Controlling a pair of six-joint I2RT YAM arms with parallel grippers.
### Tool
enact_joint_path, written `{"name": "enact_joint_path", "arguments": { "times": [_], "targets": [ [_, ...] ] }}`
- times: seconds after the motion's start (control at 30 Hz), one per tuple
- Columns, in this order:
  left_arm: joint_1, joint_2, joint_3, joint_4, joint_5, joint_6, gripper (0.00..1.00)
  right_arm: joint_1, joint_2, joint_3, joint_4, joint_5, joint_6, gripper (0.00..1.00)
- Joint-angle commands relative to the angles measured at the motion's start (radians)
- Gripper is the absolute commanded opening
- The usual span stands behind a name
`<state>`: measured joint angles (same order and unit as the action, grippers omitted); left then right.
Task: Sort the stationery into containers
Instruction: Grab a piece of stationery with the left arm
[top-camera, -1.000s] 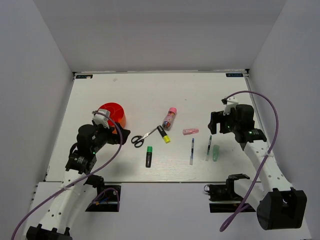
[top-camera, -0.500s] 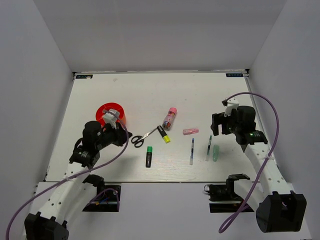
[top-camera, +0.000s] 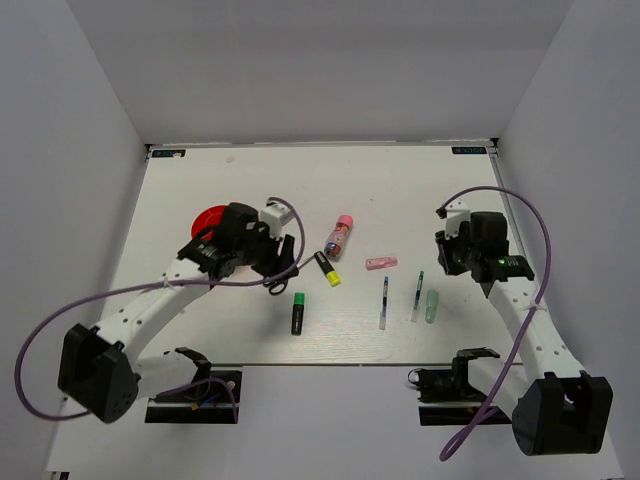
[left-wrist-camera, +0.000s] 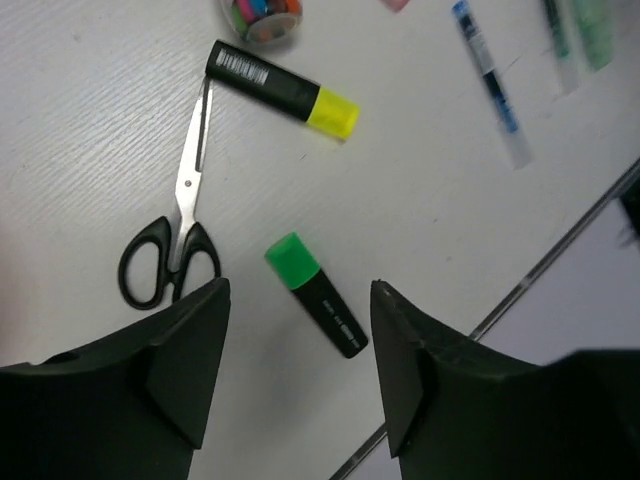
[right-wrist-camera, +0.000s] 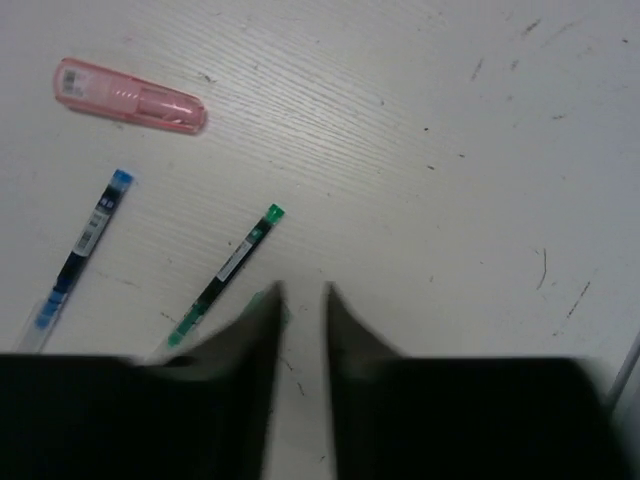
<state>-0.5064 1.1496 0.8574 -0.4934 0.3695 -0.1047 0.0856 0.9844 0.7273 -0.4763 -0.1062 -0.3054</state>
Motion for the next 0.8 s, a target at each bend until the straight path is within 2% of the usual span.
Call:
{"name": "enact_joint_path", "arguments": {
  "times": [0.0, 0.07, 0.1, 0.13, 0.17, 0.23, 0.3, 0.37, 0.5, 0.63, 0.73, 0.77],
  "targets": [
    [-0.083, 0.110, 0.118, -0.177, -0.212, 0.146, 0.69, -0.001, -0.010, 0.032, -0.033, -0.104, -0.021, 0.00],
    [-0.103, 0.186, 0.143, -0.218, -0.309, 0.160, 0.47, -0.004, -0.018, 0.031, -0.015, -0.116, -0.015, 0.00],
    [-0.103, 0.206, 0.146, -0.217, -0.325, 0.161, 0.38, -0.001, -0.030, 0.021, -0.013, -0.118, -0.014, 0.05],
    [-0.106, 0.216, 0.147, -0.217, -0.331, 0.161, 0.31, 0.002, -0.035, 0.017, -0.007, -0.118, -0.012, 0.63],
    [-0.107, 0.231, 0.152, -0.217, -0.365, 0.157, 0.19, -0.001, -0.036, 0.012, -0.004, -0.119, -0.009, 0.78],
    [-0.106, 0.246, 0.164, -0.226, -0.363, 0.157, 0.17, 0.002, -0.044, 0.004, 0.004, -0.125, -0.017, 0.80],
    [-0.104, 0.268, 0.176, -0.246, -0.394, 0.158, 0.17, 0.002, -0.043, 0.006, 0.002, -0.136, -0.018, 0.67],
    [-0.104, 0.275, 0.172, -0.255, -0.383, 0.161, 0.11, 0.003, -0.038, 0.004, 0.001, -0.141, -0.020, 0.55],
    [-0.107, 0.297, 0.160, -0.261, -0.400, 0.155, 0.11, 0.002, -0.038, 0.006, 0.001, -0.153, -0.012, 0.53],
    [-0.107, 0.318, 0.160, -0.263, -0.437, 0.140, 0.26, 0.002, -0.041, 0.004, 0.005, -0.159, -0.008, 0.53],
    [-0.093, 0.329, 0.166, -0.260, -0.461, 0.117, 0.47, 0.002, -0.039, 0.003, 0.004, -0.159, -0.006, 0.53],
    [-0.090, 0.332, 0.166, -0.260, -0.461, 0.119, 0.47, 0.003, -0.041, 0.003, 0.002, -0.161, -0.008, 0.53]
  ]
}}
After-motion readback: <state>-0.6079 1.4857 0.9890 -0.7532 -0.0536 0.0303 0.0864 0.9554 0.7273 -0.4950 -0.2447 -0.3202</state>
